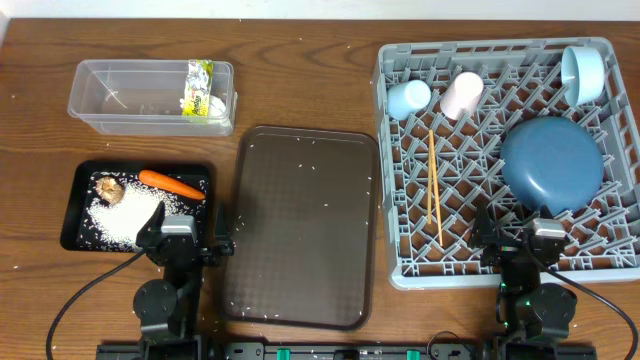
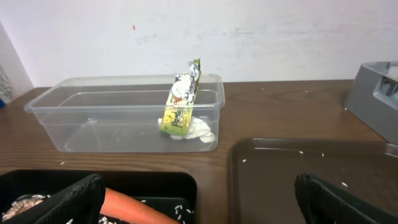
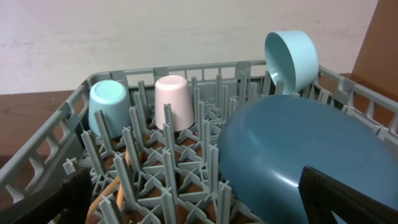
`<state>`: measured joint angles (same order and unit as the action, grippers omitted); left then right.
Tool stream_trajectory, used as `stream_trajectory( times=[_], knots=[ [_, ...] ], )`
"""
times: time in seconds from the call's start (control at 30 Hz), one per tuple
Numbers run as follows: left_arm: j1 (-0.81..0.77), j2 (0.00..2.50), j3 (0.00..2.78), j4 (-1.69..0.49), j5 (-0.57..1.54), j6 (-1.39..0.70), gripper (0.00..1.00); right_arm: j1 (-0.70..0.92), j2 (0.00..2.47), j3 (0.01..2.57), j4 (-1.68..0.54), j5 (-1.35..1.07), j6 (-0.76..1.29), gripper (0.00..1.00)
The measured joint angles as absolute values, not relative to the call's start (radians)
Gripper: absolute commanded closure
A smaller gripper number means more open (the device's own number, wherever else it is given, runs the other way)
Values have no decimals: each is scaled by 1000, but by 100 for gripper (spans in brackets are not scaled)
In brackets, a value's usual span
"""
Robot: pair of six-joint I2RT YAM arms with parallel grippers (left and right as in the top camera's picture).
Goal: Sort waste into correct bins and load items into the dishwasher rack
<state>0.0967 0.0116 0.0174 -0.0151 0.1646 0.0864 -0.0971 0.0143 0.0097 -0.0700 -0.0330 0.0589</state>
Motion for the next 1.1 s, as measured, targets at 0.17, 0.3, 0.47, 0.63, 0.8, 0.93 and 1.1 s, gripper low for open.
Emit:
stream_trajectory(
  times=[0.17,0.3,0.47,0.63,0.8,0.93,1.1],
  knots=[
    [83,10,17,-15,161,86,2,-97,14,10,-70,-34,59,1],
    [82,10,17,-15,159,86,2,-97,14,10,-70,-34,59,1],
    [82,10,17,-16,158,86,2,-97,14,10,-70,-34,59,1],
    [82,10,18,-16,158,86,2,-97,14,10,-70,-34,59,1],
    [82,10,18,-16,158,86,2,-97,14,10,-70,-34,59,1],
    [82,10,18,-16,158,86,2,-97,14,10,-70,-34,59,1],
    [82,10,18,-16,158,86,2,-97,14,10,-70,-34,59,1]
  ],
)
